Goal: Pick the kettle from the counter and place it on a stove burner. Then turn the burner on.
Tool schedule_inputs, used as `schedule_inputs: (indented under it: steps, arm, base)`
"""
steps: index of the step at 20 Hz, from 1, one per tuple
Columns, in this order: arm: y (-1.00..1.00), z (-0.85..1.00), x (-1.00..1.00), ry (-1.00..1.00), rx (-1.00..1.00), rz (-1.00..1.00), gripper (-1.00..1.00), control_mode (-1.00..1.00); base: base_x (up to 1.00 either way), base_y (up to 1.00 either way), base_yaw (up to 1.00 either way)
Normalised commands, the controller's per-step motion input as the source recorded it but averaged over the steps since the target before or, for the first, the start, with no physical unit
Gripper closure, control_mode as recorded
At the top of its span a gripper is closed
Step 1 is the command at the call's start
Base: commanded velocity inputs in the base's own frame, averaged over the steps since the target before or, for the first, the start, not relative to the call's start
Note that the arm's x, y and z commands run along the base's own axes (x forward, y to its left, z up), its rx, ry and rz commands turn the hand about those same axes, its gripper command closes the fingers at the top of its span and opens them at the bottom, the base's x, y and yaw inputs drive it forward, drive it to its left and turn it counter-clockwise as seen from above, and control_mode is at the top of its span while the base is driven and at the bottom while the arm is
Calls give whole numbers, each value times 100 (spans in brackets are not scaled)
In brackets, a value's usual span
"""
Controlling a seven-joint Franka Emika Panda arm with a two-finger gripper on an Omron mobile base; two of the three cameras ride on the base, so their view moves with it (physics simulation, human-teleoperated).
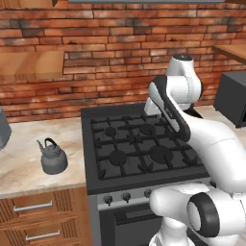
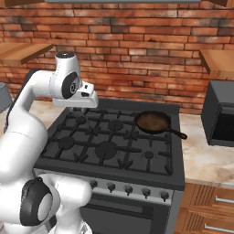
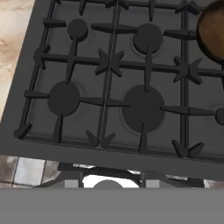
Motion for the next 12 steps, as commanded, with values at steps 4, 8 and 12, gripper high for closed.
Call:
schedule_inputs:
  steps: [4,8,12]
  arm:
    - [12,0,-5,0,5,0,-100,-100]
    - [53,0,-13,0,5,0,-100,-100]
    - [94,0,-1,0,2,0,-100,-100]
  base:
    - [0,0,0]
    - [0,0,0]
    - [0,0,0]
